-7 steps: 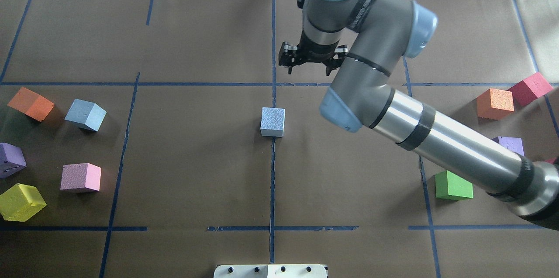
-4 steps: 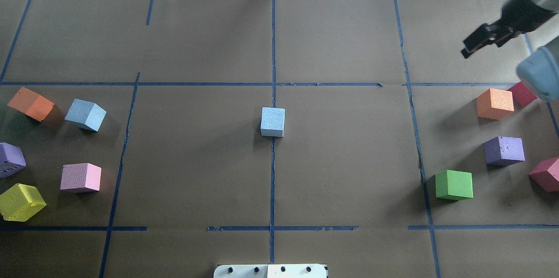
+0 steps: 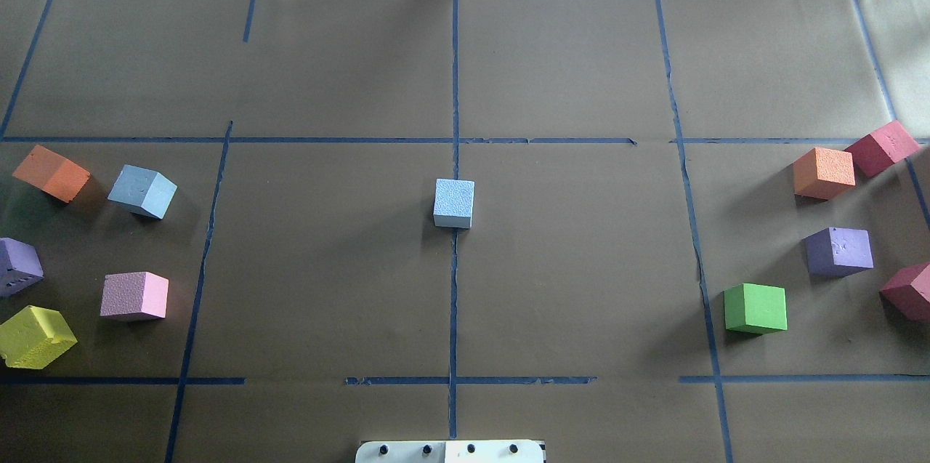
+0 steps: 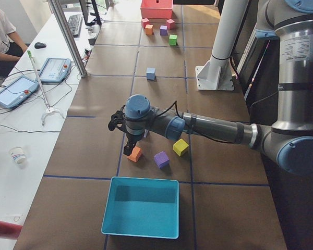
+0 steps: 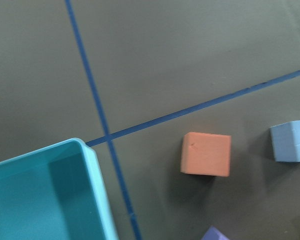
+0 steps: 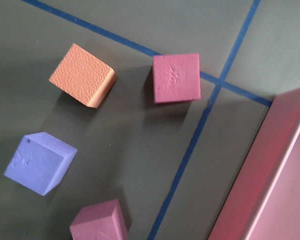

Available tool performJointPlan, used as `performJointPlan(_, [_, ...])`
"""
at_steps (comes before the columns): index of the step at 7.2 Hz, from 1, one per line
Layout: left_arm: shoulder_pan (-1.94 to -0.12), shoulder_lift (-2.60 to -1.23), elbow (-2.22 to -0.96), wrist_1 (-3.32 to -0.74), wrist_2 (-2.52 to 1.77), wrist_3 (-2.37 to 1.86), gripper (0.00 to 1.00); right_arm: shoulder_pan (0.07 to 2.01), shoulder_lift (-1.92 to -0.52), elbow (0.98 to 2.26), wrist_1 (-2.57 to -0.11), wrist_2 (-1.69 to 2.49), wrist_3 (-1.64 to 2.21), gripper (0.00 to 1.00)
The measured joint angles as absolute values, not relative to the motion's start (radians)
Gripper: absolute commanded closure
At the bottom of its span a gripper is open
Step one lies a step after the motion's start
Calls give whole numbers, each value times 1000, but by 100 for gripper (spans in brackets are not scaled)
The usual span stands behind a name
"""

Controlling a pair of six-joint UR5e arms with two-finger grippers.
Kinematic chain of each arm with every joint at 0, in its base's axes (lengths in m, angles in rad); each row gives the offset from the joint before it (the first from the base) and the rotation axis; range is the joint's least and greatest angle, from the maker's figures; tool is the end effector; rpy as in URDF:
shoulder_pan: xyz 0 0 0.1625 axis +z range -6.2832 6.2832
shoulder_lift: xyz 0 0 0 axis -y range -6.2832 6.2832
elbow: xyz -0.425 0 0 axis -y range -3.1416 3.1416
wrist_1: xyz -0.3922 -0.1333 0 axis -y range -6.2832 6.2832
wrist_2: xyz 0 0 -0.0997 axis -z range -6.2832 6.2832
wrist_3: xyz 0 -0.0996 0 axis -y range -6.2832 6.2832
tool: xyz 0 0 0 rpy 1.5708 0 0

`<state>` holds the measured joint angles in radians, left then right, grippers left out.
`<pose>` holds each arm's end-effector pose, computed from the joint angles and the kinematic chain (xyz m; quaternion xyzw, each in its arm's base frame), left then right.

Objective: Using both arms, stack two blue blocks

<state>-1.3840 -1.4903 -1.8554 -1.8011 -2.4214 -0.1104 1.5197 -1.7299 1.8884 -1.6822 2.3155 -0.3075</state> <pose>0.0295 -0.4707 0.5243 0.1345 0.4275 0.1228 0.8855 0.0441 -0.4258 0.5887 0.0683 -0.3579 -0.1745 0.9148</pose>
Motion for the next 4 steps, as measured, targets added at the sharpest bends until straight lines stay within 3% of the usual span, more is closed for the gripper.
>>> performJointPlan(4, [-1007, -1540, -1837, -2023, -2169, -608, 0, 1535, -1758, 1891, -1680, 2323, -243, 0])
